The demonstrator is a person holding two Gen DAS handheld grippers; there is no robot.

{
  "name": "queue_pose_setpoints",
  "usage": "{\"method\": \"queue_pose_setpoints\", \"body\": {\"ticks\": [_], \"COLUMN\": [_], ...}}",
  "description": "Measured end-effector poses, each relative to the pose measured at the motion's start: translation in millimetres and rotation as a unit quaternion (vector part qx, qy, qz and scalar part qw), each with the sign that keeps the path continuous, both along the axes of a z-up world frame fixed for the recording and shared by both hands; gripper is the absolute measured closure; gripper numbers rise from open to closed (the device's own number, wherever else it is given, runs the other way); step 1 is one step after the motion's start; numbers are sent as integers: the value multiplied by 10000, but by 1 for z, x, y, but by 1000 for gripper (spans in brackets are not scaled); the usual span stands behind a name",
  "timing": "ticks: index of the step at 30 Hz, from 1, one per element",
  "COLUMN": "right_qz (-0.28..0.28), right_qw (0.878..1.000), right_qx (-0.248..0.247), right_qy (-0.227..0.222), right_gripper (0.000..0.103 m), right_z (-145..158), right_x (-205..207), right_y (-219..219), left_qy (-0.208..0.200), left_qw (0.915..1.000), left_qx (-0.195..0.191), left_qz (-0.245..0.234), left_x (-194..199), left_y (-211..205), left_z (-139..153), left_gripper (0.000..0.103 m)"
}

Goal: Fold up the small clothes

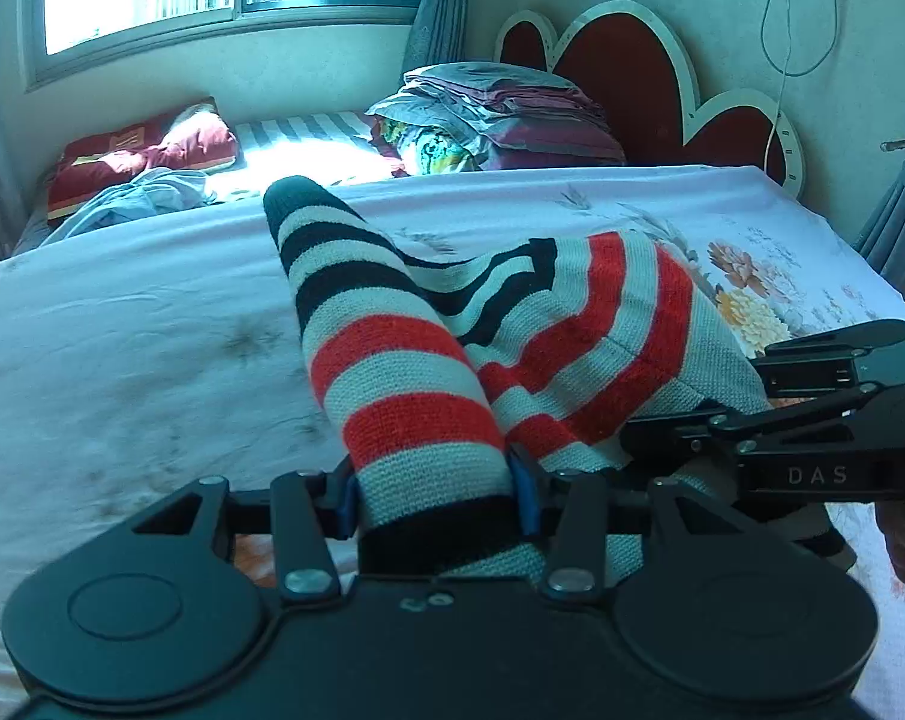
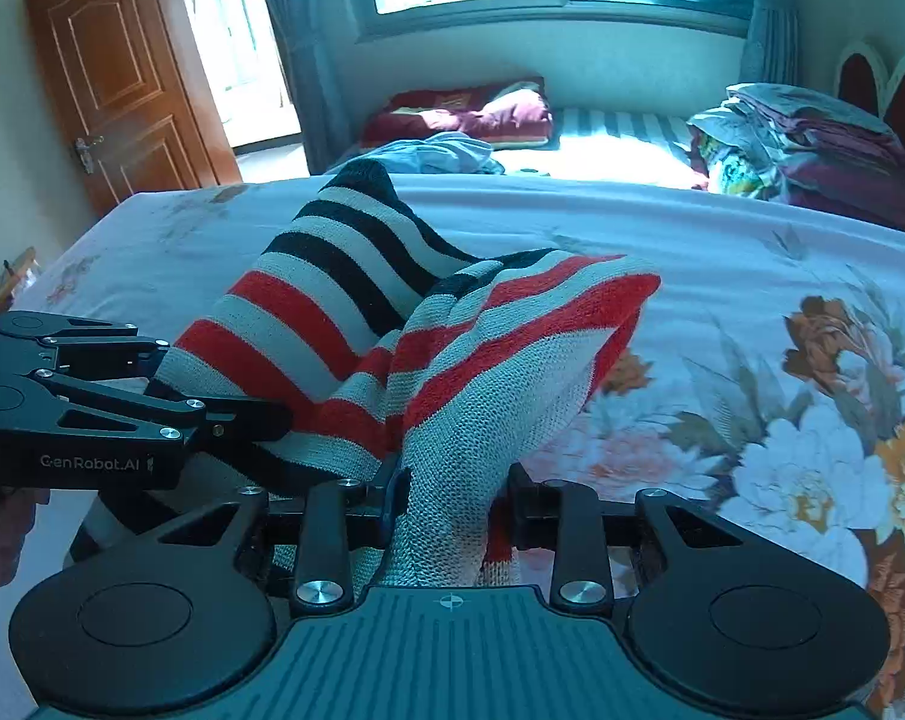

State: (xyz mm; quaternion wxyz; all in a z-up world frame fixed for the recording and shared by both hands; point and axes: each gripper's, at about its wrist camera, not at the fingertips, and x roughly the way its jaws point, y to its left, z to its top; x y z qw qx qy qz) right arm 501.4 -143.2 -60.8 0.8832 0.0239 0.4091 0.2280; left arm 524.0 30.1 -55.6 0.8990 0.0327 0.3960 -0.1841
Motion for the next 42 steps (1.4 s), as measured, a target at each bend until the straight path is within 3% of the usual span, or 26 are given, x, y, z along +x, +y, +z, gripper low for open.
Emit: {"method": "queue_pose_setpoints", "body": {"ticks": [8,14,19,26,31,33,35,37,38,40,42], "right_qz": [329,560,411,185,54,-124,-297,-467,-490,-450,-256], "right_qw": [9992,9980,9981,9967,9961,9965,9978,9979,9976,9976,9989], "right_qx": [185,122,3,175,292,247,244,390,479,529,389], "right_qy": [112,284,464,769,828,795,549,225,94,-68,-77], "right_gripper": [70,70,70,68,60,36,34,34,36,56,84], "right_z": [-12,-33,-52,-64,-67,-64,-52,-35,-28,-18,-15], "right_x": [-2,-3,-6,-3,-3,-5,-11,-13,-9,3,20], "right_y": [111,166,180,167,161,154,142,128,124,126,140], "left_qy": [137,384,589,688,615,575,373,59,-57,-107,-76], "left_qw": [9991,9981,9973,9957,9952,9942,9937,9932,9923,9916,9944], "left_qx": [262,254,186,-343,-427,-611,-758,-838,-931,-1050,-917], "left_qz": [315,421,395,516,624,668,737,810,812,750,514], "left_x": [-15,-21,-19,-20,-21,-23,-28,-27,-23,-7,11], "left_y": [95,147,166,192,202,212,223,231,233,231,217], "left_z": [2,-12,-33,-50,-55,-51,-42,-29,-24,-18,-17], "left_gripper": [58,58,56,46,22,22,28,51,54,64,69]}}
